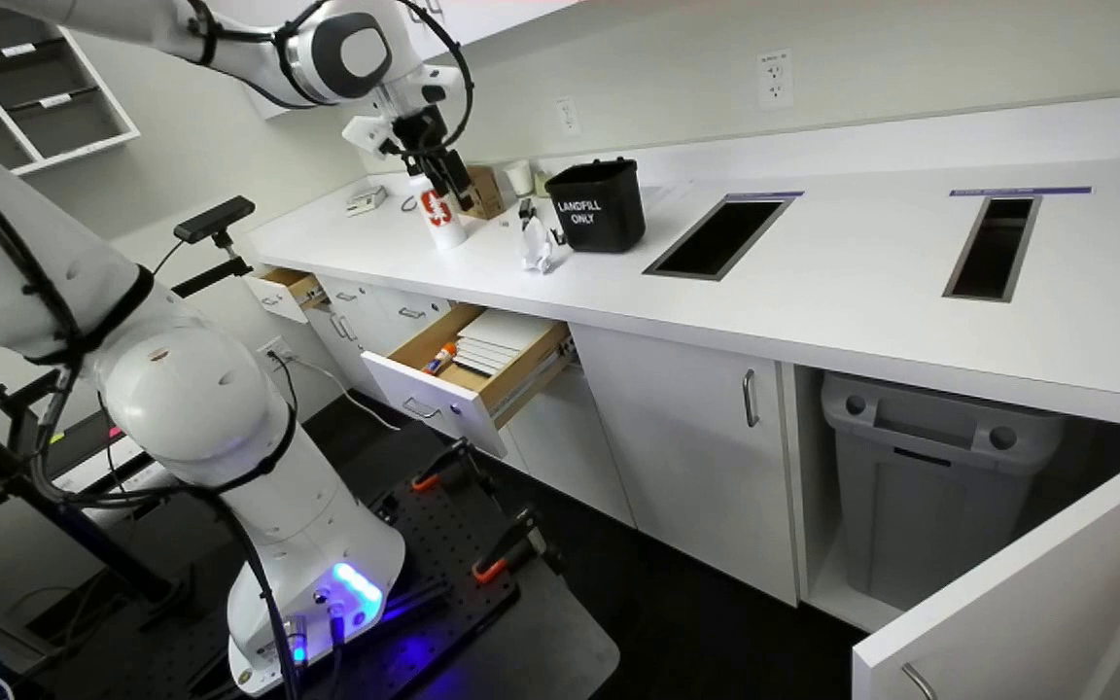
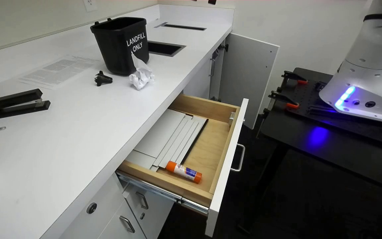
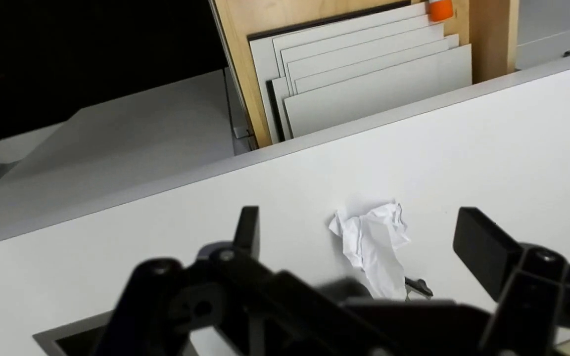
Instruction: Pick up the paper from the countertop and put it in the black waste bin
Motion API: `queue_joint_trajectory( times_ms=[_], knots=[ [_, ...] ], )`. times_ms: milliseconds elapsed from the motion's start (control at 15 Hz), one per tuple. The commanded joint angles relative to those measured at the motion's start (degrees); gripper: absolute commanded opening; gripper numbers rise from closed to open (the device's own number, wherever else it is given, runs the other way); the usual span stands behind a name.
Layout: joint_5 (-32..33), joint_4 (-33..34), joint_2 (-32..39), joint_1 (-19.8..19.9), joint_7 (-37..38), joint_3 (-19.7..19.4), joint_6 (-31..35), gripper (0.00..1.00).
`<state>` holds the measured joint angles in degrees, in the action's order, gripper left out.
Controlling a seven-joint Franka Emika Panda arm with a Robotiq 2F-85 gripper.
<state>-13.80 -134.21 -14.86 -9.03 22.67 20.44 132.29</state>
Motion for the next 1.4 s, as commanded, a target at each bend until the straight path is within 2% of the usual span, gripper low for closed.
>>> queue_joint_trajectory(
  times_ms=[0, 67, 200, 467, 533, 733, 933, 1133, 1200, 1333],
  knots=[
    [4.2, 0.8, 6.9, -1.9, 0.0, -0.2, 5.1, 1.00],
    [2.9, 0.0, 4.8, -2.4, 0.2, -1.3, 3.5, 1.00],
    [3.8, 0.2, 7.3, -3.0, 0.2, -1.3, 4.9, 1.00],
    [3.9, 0.6, 7.5, -3.0, 0.2, -1.3, 4.9, 1.00],
    [4.3, 1.4, 9.6, -2.8, -0.4, -1.4, 7.4, 1.00],
    [9.9, 3.3, 15.0, -2.6, 0.6, -1.5, 14.9, 1.00],
    [19.7, 5.7, 21.5, -3.3, 4.7, -2.8, 22.9, 1.00],
    [25.7, 9.1, 27.5, -6.1, 5.8, -6.1, 28.4, 1.00],
    [27.8, 10.4, 29.5, -5.2, 6.3, -5.1, 30.3, 1.00],
    [29.8, 13.1, 32.8, -6.4, 5.7, -5.8, 32.5, 1.00]
  ],
)
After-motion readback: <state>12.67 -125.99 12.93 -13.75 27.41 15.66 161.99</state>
